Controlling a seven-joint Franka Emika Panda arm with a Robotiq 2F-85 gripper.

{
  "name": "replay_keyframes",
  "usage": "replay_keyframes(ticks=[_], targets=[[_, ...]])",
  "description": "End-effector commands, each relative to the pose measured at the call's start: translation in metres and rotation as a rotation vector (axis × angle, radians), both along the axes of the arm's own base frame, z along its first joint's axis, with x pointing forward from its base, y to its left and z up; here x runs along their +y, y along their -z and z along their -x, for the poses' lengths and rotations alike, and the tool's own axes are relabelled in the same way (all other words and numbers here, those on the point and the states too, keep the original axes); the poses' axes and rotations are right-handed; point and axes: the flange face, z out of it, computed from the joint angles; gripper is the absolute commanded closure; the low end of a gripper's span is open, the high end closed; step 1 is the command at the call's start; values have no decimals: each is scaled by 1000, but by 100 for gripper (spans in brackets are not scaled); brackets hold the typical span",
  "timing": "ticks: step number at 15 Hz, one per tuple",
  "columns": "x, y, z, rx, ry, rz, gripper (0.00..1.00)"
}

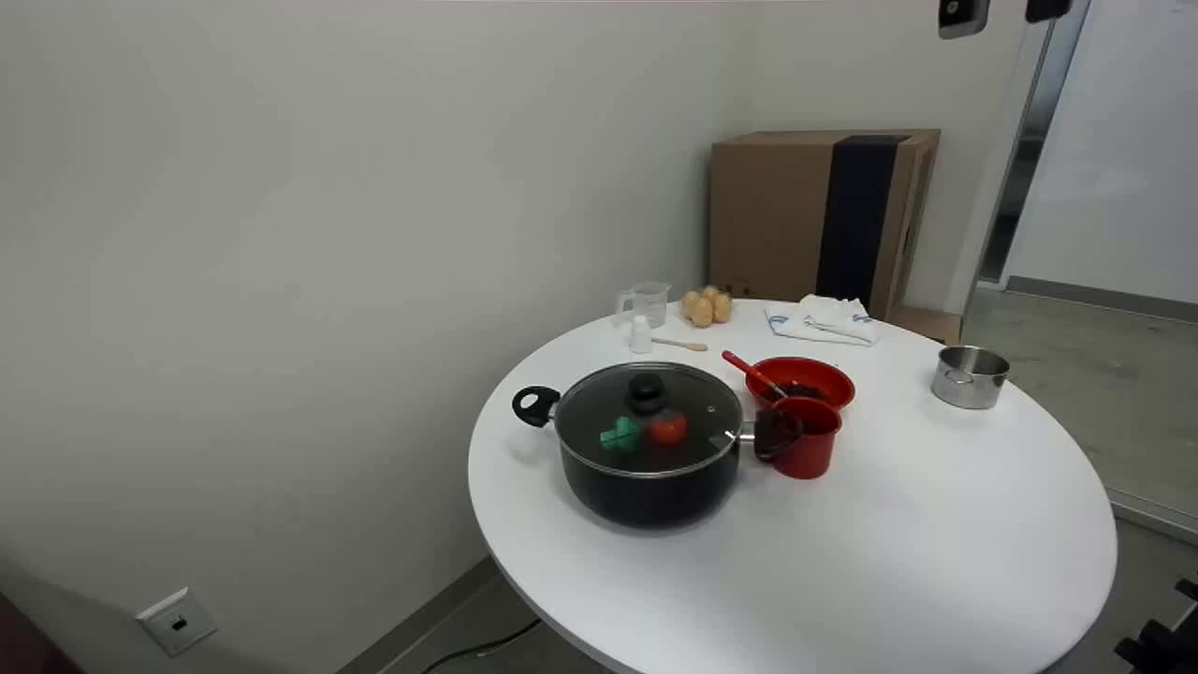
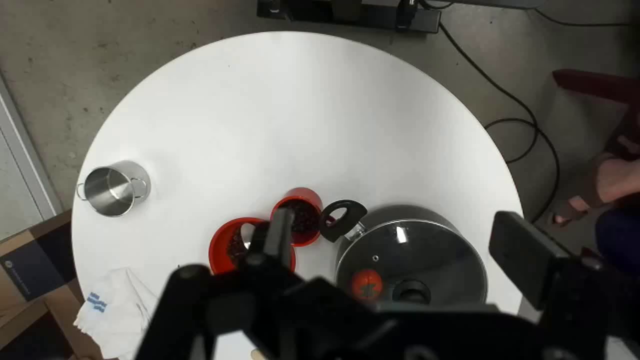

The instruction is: Use the spoon to scope some of the contents of the red bowl

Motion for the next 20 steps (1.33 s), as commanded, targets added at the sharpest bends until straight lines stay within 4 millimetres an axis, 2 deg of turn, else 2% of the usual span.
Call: replay_keyframes(ticks=[1,11,13,16,20], targets=[[0,-1,0,-1,0,0,0],[0,-1,0,-1,0,0,0],[-8,3,-2,-17,43,31,0],[-39,10,-31,-91,119,129,0],[-92,43,-100,-109,163,237,0]])
